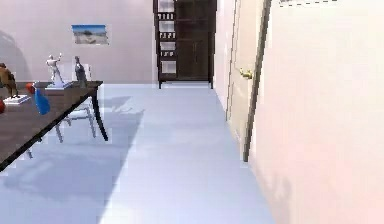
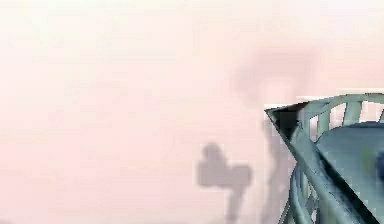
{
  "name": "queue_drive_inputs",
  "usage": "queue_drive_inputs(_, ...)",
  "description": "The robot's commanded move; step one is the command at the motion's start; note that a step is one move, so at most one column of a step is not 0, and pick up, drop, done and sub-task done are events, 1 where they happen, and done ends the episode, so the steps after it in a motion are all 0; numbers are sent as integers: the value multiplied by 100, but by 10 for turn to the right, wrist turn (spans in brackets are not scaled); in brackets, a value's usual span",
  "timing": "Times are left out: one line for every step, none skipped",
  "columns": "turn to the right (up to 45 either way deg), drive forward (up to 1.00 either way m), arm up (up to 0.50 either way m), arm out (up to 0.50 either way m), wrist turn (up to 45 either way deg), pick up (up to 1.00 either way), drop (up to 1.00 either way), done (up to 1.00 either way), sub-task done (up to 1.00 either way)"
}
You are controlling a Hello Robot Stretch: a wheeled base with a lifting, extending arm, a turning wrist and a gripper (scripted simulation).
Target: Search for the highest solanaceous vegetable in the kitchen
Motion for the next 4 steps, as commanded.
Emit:
queue_drive_inputs(0,25,0,0,0,0,0,0,0)
queue_drive_inputs(-210,0,0,0,0,0,0,0,0)
queue_drive_inputs(0,85,0,0,0,0,0,0,0)
queue_drive_inputs(150,0,0,0,0,0,0,0,0)
